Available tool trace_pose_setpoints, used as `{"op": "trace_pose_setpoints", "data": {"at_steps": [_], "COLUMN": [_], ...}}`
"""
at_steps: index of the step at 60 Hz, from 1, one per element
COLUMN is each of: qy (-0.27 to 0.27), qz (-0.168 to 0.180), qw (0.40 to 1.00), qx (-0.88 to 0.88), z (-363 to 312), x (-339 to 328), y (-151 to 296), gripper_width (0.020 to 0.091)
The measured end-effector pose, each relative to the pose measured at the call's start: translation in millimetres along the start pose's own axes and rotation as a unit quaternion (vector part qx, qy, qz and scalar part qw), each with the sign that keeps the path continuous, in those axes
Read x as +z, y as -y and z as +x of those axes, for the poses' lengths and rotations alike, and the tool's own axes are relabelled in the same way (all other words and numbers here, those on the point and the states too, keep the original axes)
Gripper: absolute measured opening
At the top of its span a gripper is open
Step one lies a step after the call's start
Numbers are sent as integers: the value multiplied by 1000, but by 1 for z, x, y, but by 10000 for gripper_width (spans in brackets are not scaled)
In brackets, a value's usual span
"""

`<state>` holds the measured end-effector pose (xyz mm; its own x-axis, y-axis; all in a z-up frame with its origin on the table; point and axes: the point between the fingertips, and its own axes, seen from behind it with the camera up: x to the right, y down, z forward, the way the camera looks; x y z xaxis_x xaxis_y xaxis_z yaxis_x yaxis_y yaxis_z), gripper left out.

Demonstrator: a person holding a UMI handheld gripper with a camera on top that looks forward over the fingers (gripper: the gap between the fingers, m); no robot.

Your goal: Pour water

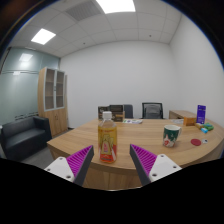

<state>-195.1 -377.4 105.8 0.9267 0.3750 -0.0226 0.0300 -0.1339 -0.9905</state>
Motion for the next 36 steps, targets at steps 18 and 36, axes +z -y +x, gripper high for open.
{"op": "trace_pose_setpoints", "data": {"at_steps": [18,36], "qy": [-74,-90], "qz": [14,-1], "qw": [997,996], "qx": [-1,0], "z": [-8,-12], "x": [122,143], "y": [2,4], "gripper_width": [807,482]}}
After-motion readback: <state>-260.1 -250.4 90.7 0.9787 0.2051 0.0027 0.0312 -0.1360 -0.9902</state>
